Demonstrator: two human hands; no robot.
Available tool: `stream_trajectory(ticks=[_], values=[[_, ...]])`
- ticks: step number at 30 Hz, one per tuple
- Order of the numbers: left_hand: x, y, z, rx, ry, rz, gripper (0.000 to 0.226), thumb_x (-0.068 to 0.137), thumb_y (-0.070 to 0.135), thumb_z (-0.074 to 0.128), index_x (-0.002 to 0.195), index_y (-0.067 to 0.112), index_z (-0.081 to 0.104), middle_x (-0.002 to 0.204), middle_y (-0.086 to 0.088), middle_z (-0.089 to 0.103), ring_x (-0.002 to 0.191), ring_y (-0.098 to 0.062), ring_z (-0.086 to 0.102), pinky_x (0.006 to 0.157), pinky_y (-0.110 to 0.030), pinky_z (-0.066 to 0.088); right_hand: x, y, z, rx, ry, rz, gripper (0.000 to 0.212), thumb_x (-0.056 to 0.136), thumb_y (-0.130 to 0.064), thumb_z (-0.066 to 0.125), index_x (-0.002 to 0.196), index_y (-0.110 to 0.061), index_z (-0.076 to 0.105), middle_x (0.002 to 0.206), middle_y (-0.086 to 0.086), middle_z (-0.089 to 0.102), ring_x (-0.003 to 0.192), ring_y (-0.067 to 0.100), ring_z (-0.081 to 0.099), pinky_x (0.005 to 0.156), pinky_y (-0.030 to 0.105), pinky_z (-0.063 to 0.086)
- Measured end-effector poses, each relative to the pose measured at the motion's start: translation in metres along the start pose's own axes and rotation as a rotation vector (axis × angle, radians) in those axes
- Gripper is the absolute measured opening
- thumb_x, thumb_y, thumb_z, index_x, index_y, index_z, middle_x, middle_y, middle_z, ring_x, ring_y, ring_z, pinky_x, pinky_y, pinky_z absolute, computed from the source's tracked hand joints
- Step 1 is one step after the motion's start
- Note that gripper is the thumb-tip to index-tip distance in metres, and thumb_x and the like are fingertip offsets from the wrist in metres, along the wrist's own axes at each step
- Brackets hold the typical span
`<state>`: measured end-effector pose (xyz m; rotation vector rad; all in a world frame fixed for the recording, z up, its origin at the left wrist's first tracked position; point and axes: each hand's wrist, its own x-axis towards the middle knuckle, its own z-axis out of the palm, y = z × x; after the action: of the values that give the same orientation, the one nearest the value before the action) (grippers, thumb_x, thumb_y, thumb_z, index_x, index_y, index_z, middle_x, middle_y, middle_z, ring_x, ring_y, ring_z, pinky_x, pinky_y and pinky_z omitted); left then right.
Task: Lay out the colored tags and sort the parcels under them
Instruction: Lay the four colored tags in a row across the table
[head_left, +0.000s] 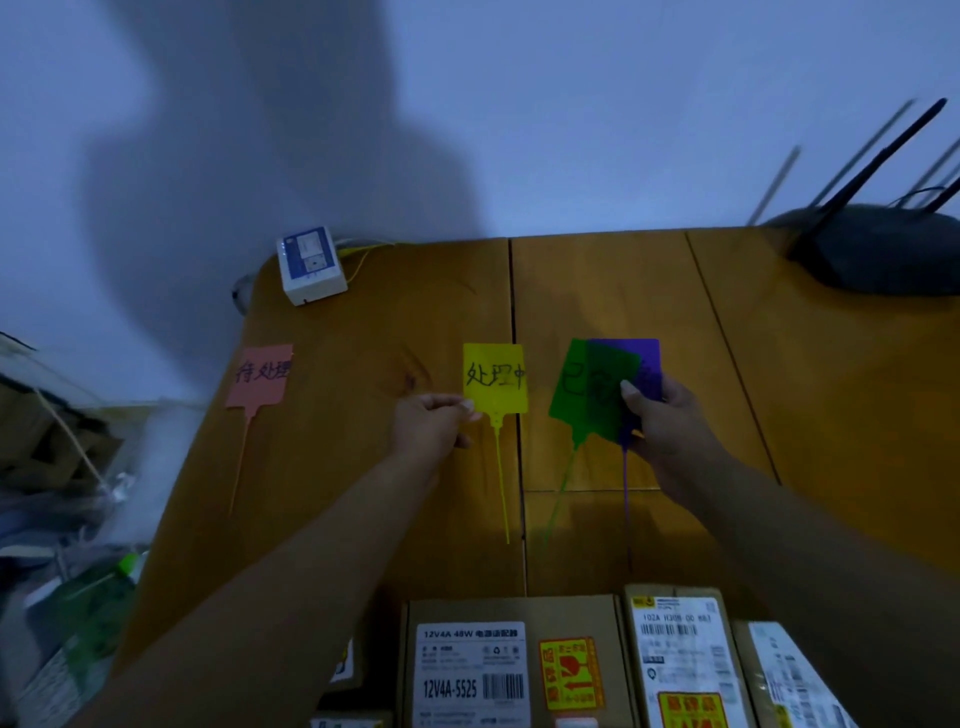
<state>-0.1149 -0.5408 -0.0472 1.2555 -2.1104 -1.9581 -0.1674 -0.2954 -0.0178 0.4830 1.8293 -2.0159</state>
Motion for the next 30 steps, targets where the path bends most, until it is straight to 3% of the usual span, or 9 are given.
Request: stream_trajectory(ticks=[6, 8, 11, 15, 19, 21, 25, 27, 30], values=[[0.021, -0.016, 0.020, 0.158, 0.062, 0.023, 0.004, 0.092, 0.011, 0.070, 0.096, 0.009, 0.069, 0.093, -0.011, 0.081, 0.028, -0.008, 0.058, 0.033, -0.014, 0.040, -0.003, 0.001, -0.019, 0.002, 0.013, 0.016, 0.030, 0.108, -0.012, 0.055, 0.137, -0.008, 0.061, 0.125, 0.013, 0.070, 0.101, 0.025, 0.070, 0.074, 0.042, 0.058], [0.020, -0.017, 0.020, 0.236, 0.097, 0.048, 0.011, 0.091, 0.018, 0.069, 0.101, 0.013, 0.070, 0.081, -0.004, 0.080, 0.035, -0.013, 0.065, 0.043, -0.027, 0.057, -0.004, 0.002, -0.022, 0.004, 0.015, 0.021, 0.032, 0.108, -0.012, 0.055, 0.139, -0.008, 0.060, 0.128, 0.013, 0.070, 0.105, 0.027, 0.069, 0.075, 0.042, 0.059], [0.010, -0.017, 0.021, 0.323, 0.109, 0.123, 0.025, 0.091, 0.028, 0.070, 0.115, 0.025, 0.066, 0.100, -0.001, 0.077, 0.061, -0.024, 0.076, 0.071, -0.048, 0.066, -0.007, 0.000, -0.022, 0.016, 0.018, 0.026, 0.032, 0.108, -0.013, 0.055, 0.139, -0.011, 0.060, 0.128, 0.011, 0.069, 0.110, 0.029, 0.068, 0.075, 0.042, 0.059], [-0.005, -0.024, 0.018, 0.861, 0.028, 0.424, 0.043, 0.100, 0.043, 0.054, 0.142, 0.046, 0.055, 0.124, -0.003, 0.073, 0.111, -0.031, 0.069, 0.097, -0.041, 0.055, -0.012, -0.007, -0.018, 0.065, 0.050, 0.015, 0.024, 0.108, -0.012, 0.055, 0.131, -0.014, 0.063, 0.122, 0.007, 0.071, 0.108, 0.026, 0.068, 0.071, 0.039, 0.058], [-0.006, -0.027, 0.019, 0.958, -0.107, 0.428, 0.050, 0.105, 0.042, 0.039, 0.154, 0.051, 0.036, 0.121, -0.003, 0.075, 0.098, -0.030, 0.073, 0.087, -0.041, 0.058, -0.019, -0.021, -0.013, 0.129, 0.094, -0.009, 0.026, 0.108, -0.013, 0.055, 0.132, -0.015, 0.065, 0.119, 0.004, 0.073, 0.107, 0.022, 0.070, 0.069, 0.036, 0.059], [-0.008, -0.025, 0.019, 0.957, -0.078, 0.472, 0.051, 0.104, 0.041, 0.039, 0.154, 0.052, 0.035, 0.112, -0.003, 0.076, 0.089, -0.029, 0.073, 0.079, -0.039, 0.059, -0.023, -0.027, -0.014, 0.148, 0.099, -0.033, 0.025, 0.108, -0.014, 0.056, 0.131, -0.015, 0.066, 0.116, 0.003, 0.074, 0.102, 0.020, 0.071, 0.066, 0.034, 0.060], [-0.022, -0.018, 0.029, 0.945, 0.096, 0.727, 0.046, 0.100, 0.046, 0.041, 0.145, 0.049, 0.047, 0.073, 0.003, 0.072, 0.063, -0.023, 0.068, 0.055, -0.032, 0.053, -0.027, -0.035, -0.027, 0.123, 0.093, -0.056, 0.027, 0.108, -0.013, 0.056, 0.132, -0.013, 0.066, 0.121, 0.007, 0.073, 0.099, 0.022, 0.072, 0.068, 0.038, 0.061], [-0.038, -0.007, 0.052, 0.697, -0.003, 0.641, 0.031, 0.103, 0.049, 0.045, 0.127, 0.043, 0.063, 0.067, 0.005, 0.065, 0.056, -0.021, 0.064, 0.049, -0.033, 0.048, -0.027, -0.039, -0.039, 0.082, 0.084, -0.047, 0.029, 0.108, -0.012, 0.056, 0.135, -0.011, 0.064, 0.124, 0.010, 0.071, 0.099, 0.024, 0.071, 0.066, 0.038, 0.061], [-0.067, 0.017, 0.095, 0.218, -0.212, 0.411, 0.023, 0.103, 0.044, 0.060, 0.107, 0.027, 0.075, 0.085, 0.006, 0.071, 0.056, -0.019, 0.063, 0.053, -0.038, 0.050, -0.023, -0.048, -0.061, 0.046, 0.034, -0.023, 0.030, 0.108, -0.012, 0.056, 0.137, -0.009, 0.061, 0.126, 0.012, 0.069, 0.107, 0.030, 0.069, 0.067, 0.039, 0.060]])
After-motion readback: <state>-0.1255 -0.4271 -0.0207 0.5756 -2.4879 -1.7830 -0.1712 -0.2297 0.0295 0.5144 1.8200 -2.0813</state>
